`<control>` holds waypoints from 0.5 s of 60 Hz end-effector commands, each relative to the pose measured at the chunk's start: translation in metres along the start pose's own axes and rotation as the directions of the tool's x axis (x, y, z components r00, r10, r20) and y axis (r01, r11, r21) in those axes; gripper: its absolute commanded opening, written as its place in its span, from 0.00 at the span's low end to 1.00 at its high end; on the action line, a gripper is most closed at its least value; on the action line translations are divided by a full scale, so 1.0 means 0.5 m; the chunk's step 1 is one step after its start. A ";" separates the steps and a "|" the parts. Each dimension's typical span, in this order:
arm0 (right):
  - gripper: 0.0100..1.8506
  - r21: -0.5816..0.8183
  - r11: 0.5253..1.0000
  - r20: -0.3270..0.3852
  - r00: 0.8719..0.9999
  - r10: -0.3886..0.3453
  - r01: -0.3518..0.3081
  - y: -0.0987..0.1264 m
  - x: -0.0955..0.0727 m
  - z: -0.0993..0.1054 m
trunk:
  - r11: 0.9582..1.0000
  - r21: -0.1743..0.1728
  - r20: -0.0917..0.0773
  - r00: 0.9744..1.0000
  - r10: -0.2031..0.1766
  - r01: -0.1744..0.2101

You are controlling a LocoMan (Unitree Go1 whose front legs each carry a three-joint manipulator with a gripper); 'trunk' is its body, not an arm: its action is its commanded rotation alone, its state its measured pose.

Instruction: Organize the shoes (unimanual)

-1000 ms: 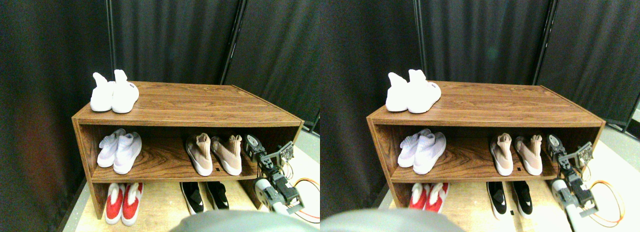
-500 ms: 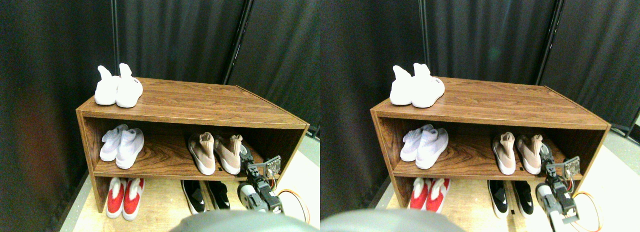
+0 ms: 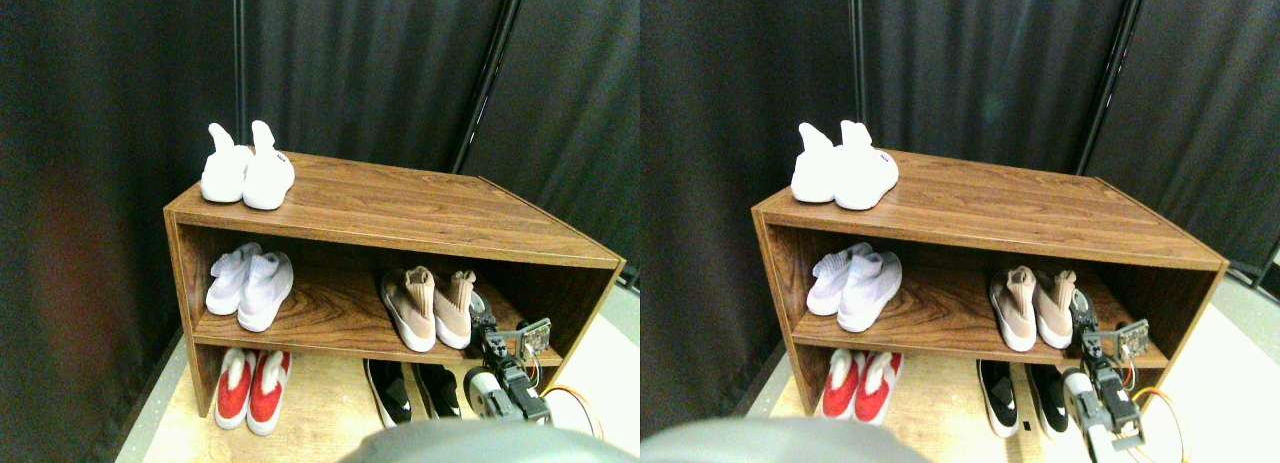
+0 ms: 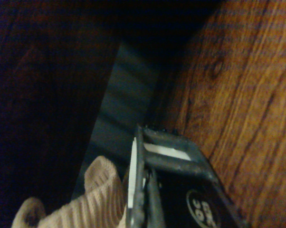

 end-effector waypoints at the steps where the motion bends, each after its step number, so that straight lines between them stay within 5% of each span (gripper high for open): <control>1: 0.03 0.015 1.000 -0.017 1.000 0.009 -0.009 0.004 -0.001 -0.006 | 1.000 -0.019 -0.020 1.000 0.006 -0.007; 30: 0.03 0.037 0.999 -0.053 0.998 0.017 -0.015 0.006 -0.012 -0.006 | 1.000 -0.012 -0.029 1.000 0.000 -0.001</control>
